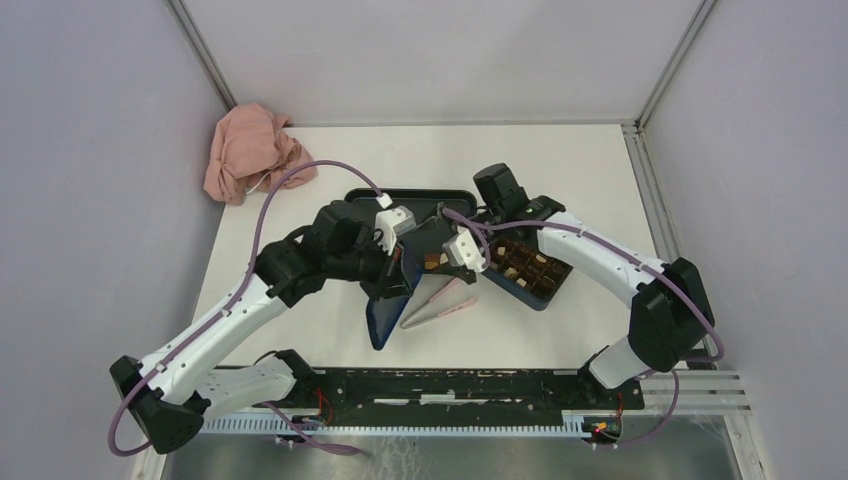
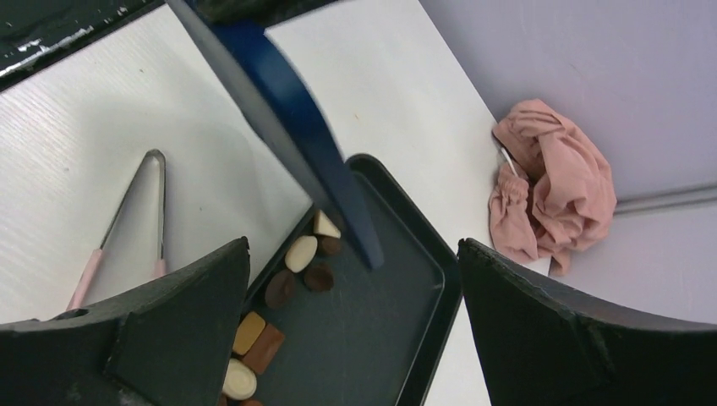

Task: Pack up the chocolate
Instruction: Pick up the box lid from the center of the board.

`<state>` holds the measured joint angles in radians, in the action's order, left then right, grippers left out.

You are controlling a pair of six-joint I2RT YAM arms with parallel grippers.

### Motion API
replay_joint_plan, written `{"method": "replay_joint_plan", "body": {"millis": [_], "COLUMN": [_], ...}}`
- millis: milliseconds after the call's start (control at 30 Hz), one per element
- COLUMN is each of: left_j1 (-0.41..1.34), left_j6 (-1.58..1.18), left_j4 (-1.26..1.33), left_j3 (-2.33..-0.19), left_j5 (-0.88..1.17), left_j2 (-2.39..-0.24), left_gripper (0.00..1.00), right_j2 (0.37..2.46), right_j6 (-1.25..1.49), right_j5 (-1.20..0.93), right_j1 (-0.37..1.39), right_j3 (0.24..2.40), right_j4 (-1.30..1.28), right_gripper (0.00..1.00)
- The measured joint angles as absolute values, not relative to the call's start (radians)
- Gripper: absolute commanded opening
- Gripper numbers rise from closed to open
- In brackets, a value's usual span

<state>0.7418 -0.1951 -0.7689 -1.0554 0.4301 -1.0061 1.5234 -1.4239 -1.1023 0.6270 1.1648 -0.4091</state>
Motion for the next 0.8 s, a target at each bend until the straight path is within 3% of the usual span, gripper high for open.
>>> {"method": "replay_joint_plan", "body": {"millis": [133,533,633,800], "left_j1": [0.742,0.742,0.742,0.742], "left_j6": [-0.150,-0.087,-0.072,-0.062], "left_j4": [-0.759,-0.754,-0.754,-0.754], "left_j3": [-1.056,-1.086,-1.089,-1.122], "left_j5": [0.509,0.653,0.676,0.669], "left_j2": [-1.033,-1.042,-1.037,-1.014], "left_gripper": [0.02,0.04,0.21,0.58], "right_j2": [1.557,1.602,1.593,1.552], "right_j6": [-1.483,-1.705,-1.739,-1.776], "right_j5": [-1.070,-1.053,-1.058,-1.058], "right_j1": [0.698,0.757,0.757,0.757], "right_j3": [1.212,1.245,1.249,1.252], "right_j4": [-0.459,-0.645,-0.675,-0.756], "right_gripper": [0.82,0.19,0.00,0.00]}}
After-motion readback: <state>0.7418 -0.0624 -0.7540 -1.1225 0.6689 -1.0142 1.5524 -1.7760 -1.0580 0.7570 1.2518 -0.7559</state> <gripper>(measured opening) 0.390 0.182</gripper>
